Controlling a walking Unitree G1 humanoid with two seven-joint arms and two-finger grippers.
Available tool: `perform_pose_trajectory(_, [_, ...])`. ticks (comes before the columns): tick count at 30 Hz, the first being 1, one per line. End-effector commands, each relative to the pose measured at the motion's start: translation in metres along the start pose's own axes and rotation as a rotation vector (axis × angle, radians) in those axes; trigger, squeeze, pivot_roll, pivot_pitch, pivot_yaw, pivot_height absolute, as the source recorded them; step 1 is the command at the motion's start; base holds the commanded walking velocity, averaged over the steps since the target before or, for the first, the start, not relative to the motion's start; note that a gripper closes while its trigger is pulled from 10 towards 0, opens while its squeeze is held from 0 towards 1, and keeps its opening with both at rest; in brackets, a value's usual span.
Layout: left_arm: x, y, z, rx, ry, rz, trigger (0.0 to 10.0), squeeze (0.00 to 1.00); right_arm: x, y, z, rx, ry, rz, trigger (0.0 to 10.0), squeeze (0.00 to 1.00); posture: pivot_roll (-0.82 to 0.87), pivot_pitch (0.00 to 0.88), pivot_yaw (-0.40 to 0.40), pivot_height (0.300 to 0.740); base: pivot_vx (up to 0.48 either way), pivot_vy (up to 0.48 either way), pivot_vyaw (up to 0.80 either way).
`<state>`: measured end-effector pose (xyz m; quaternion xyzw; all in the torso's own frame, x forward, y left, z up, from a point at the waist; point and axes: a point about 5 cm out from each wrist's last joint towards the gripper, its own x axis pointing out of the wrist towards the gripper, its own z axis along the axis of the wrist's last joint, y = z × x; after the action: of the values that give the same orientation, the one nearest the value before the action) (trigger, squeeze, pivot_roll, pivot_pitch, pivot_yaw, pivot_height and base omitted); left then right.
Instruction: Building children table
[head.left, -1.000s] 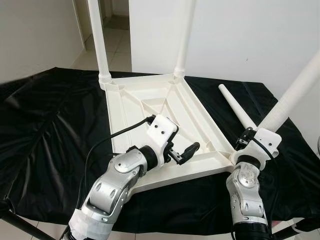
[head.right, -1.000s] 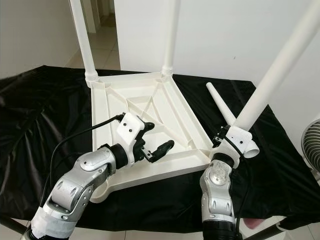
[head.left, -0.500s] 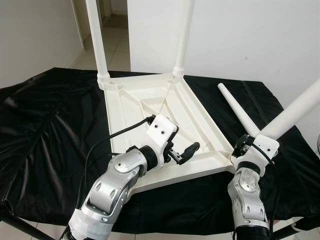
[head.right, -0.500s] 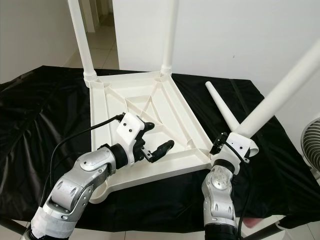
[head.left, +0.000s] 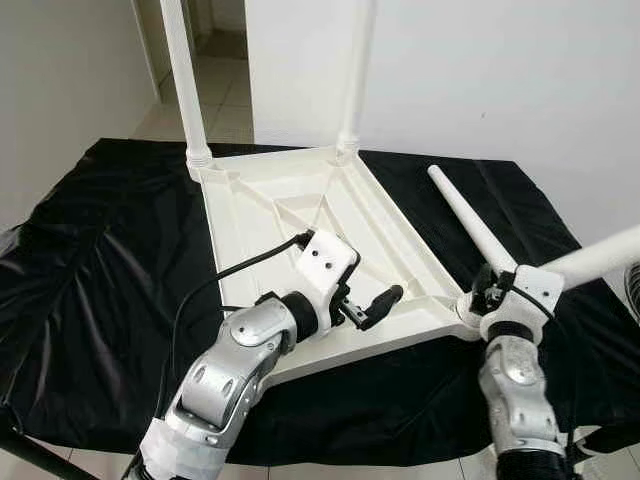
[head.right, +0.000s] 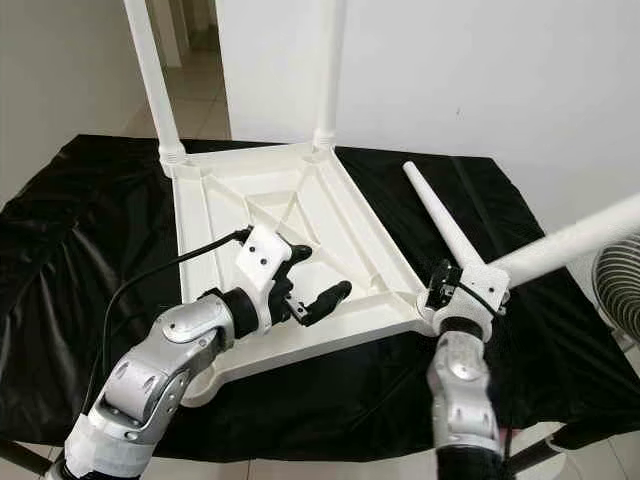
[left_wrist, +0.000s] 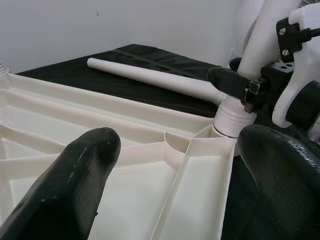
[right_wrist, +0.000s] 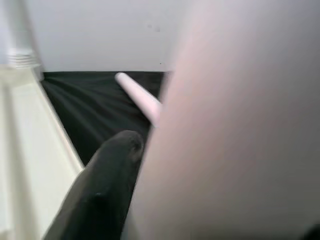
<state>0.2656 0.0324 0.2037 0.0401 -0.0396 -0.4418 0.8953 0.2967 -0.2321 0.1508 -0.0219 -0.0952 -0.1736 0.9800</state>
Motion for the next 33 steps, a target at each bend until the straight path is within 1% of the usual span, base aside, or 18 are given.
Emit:
perform_pose_trajectory(1, [0.000, -0.001, 0.002, 0.000, -0.004, 0.018, 10.0, 0.00, 0.003, -0.013, -0.004, -0.013, 0.017, -0.006, 0.0, 0.00, -0.03, 0.034, -0.023, 0.740, 0.000, 0.000, 0.00])
perform_pose_trajectory(5, [0.000, 0.000, 0.002, -0.001, -0.003, 0.025, 10.0, 0.00, 0.006, -0.014, -0.003, -0.024, 0.016, 0.019, 0.0, 0.00, -0.03, 0.034, -0.026, 0.740, 0.000, 0.000, 0.00])
perform_pose_trajectory(11, [-0.001, 0.002, 0.001, 0.006, -0.002, 0.026, 10.0, 0.00, 0.010, -0.010, -0.003, -0.008, 0.025, 0.080, 0.0, 0.00, -0.03, 0.025, -0.024, 0.740, 0.000, 0.000, 0.00])
perform_pose_trajectory(12, [-0.002, 0.002, 0.000, 0.014, 0.001, 0.020, 10.0, 0.00, 0.012, -0.005, -0.003, 0.019, 0.036, 0.130, 10.0, 0.00, -0.03, 0.021, -0.025, 0.740, 0.000, 0.000, 0.00])
perform_pose_trajectory(16, [-0.002, 0.004, 0.000, 0.031, 0.004, 0.008, 10.0, 0.00, 0.014, 0.001, 0.002, 0.045, 0.027, 0.207, 10.0, 0.00, -0.03, 0.011, -0.023, 0.740, 0.000, 0.000, 0.00])
perform_pose_trajectory(18, [-0.002, 0.006, 0.000, 0.051, -0.001, -0.013, 10.0, 0.00, 0.019, 0.004, 0.014, 0.020, -0.015, 0.255, 10.0, 0.00, -0.03, 0.001, -0.020, 0.740, 0.000, 0.000, 0.00])
perform_pose_trajectory(22, [-0.002, 0.007, 0.000, 0.047, -0.007, -0.026, 10.0, 0.00, 0.021, 0.005, 0.021, 0.009, -0.039, 0.272, 10.0, 0.00, -0.03, 0.001, -0.018, 0.740, 0.000, 0.000, 0.00])
perform_pose_trajectory(25, [-0.002, 0.010, -0.002, 0.043, 0.013, -0.056, 10.0, 0.00, 0.024, 0.013, 0.039, 0.008, -0.078, 0.365, 10.0, 0.00, -0.03, 0.000, -0.014, 0.740, 0.000, 0.000, 0.00])
perform_pose_trajectory(27, [-0.001, 0.011, -0.002, 0.045, 0.018, -0.059, 10.0, 0.00, 0.025, 0.014, 0.042, 0.007, -0.083, 0.379, 10.0, 0.00, -0.03, 0.000, -0.014, 0.740, 0.000, 0.000, 0.00])
perform_pose_trajectory(28, [0.001, 0.011, 0.001, 0.053, 0.007, -0.068, 10.0, 1.00, 0.027, 0.015, 0.047, 0.001, -0.094, 0.403, 10.0, 0.00, -0.03, 0.000, -0.013, 0.740, 0.000, 0.000, 0.00])
perform_pose_trajectory(30, [0.003, 0.011, 0.003, 0.059, -0.004, -0.075, 10.0, 1.00, 0.028, 0.015, 0.050, -0.004, -0.101, 0.419, 10.0, 0.00, -0.03, 0.000, -0.013, 0.740, 0.000, 0.000, 0.00])
perform_pose_trajectory(31, [0.007, 0.013, 0.007, 0.057, -0.016, -0.083, 10.0, 1.00, 0.030, 0.016, 0.055, -0.014, -0.107, 0.451, 10.0, 0.00, -0.03, 0.000, -0.012, 0.740, 0.000, 0.000, 0.00])
perform_pose_trajectory(33, [0.009, 0.013, 0.008, 0.052, -0.017, -0.084, 10.0, 1.00, 0.031, 0.016, 0.056, -0.018, -0.107, 0.463, 10.0, 0.00, -0.03, 0.000, -0.012, 0.740, 0.000, 0.000, 0.00])
